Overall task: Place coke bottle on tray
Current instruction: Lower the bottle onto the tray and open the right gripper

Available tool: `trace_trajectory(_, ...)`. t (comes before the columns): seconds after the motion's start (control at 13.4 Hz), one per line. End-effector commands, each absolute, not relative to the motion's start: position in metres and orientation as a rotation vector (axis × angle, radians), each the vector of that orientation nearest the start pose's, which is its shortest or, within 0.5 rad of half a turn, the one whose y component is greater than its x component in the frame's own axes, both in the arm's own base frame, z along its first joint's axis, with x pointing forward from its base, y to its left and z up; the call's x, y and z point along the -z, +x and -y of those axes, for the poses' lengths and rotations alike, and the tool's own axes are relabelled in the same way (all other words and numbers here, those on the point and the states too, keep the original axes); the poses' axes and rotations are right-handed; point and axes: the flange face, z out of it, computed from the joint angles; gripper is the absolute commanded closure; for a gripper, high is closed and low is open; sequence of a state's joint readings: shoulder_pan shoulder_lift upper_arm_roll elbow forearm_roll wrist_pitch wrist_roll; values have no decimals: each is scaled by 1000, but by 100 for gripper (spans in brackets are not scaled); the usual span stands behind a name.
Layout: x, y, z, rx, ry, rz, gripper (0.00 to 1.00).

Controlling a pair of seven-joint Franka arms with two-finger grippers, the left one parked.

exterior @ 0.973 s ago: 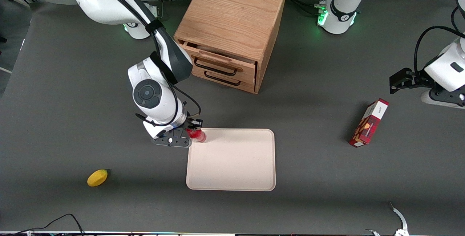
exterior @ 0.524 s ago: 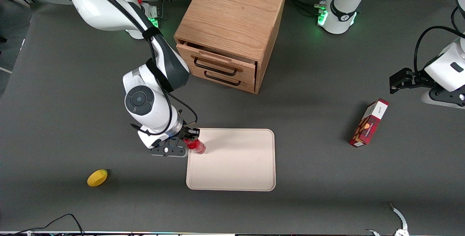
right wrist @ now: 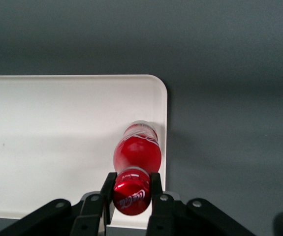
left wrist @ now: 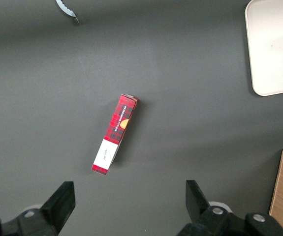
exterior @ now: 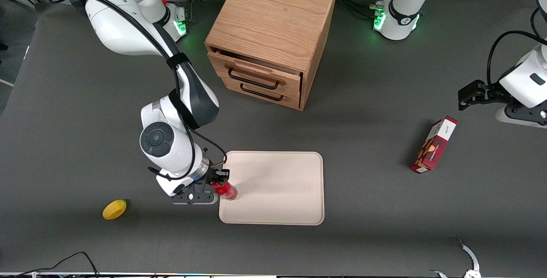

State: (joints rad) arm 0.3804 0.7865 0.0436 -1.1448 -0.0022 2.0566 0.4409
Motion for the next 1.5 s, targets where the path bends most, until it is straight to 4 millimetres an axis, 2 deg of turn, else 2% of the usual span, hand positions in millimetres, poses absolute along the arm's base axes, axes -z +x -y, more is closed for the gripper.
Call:
trace_trajectory(0.0,-347,714,-313,172,-3066,-4,100)
trace_trajectory(0.67,-335,715,-311,158,-3070,-17,100)
trace_trajectory(0.75,-335,715,-311,160,-3069,-17,91)
trace_trajectory(0.82,-335,716,-311,161,-3067,-22,62)
trace_trajectory(0.97,-334,716,-311,161,-3066,-36,26)
trace_trajectory(1.12,-335,715,-312,163,-3063,-47,5)
trace_trajectory(1.2,-335,716,-311,164,-3063,-47,2)
trace_trajectory(1.42,-335,716,-311,163,-3063,-49,2)
